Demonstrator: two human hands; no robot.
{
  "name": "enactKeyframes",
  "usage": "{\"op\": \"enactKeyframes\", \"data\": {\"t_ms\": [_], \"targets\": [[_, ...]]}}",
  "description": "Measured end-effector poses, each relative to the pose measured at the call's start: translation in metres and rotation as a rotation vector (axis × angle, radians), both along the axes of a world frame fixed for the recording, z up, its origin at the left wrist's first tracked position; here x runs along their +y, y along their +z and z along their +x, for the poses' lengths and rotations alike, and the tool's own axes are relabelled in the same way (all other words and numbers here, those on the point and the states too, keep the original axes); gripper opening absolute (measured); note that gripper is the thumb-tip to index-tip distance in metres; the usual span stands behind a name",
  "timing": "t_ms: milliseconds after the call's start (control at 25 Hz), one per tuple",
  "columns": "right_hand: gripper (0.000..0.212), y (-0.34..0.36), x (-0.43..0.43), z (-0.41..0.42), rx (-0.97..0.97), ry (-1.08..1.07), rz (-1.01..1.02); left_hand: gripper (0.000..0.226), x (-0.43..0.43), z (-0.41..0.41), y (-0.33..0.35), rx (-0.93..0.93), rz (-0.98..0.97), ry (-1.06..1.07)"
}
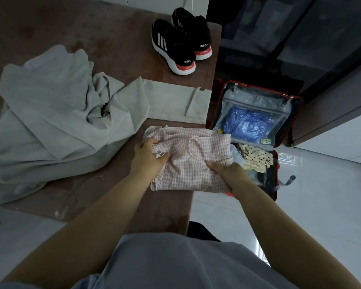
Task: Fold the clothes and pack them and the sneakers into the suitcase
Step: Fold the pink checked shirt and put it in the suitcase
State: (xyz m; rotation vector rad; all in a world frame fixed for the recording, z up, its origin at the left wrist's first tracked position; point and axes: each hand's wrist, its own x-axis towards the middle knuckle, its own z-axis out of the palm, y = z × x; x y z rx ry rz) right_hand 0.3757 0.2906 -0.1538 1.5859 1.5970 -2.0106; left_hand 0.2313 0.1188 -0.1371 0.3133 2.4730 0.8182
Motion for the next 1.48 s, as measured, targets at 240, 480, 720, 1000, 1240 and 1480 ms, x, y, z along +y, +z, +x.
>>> {"op": "enactKeyframes", "data": {"t_ms": [240,480,720,1000,1240,1480], "targets": [[0.078,-0.009,0.004,0.046,0.024,-0.039,-0.060,0.049,0.005,0.031,-0.004,-0.107,0.077,0.028],[0.062,-0.019,0.004,0.106,0.087,-0.272,-0.135,0.042,0.052,0.057,-0.001,-0.121,0.099,-0.121],[0.054,-0.039,0.097,0.184,0.083,-0.270,-0.172,0.041,0.149,0.127,-0.019,-0.262,0.146,-0.197],[0.067,-0.087,0.289,0.253,-0.033,-0.032,-0.093,0.054,0.298,0.217,-0.105,-0.522,0.111,0.110],[0.035,-0.214,0.372,0.275,0.016,-0.102,-0.142,0.044,0.396,0.213,-0.234,-0.508,0.138,-0.009],[0.036,-0.462,0.440,0.237,-0.192,-0.026,0.220,0.054,0.473,0.174,-0.490,-0.538,0.206,-0.191]]}}
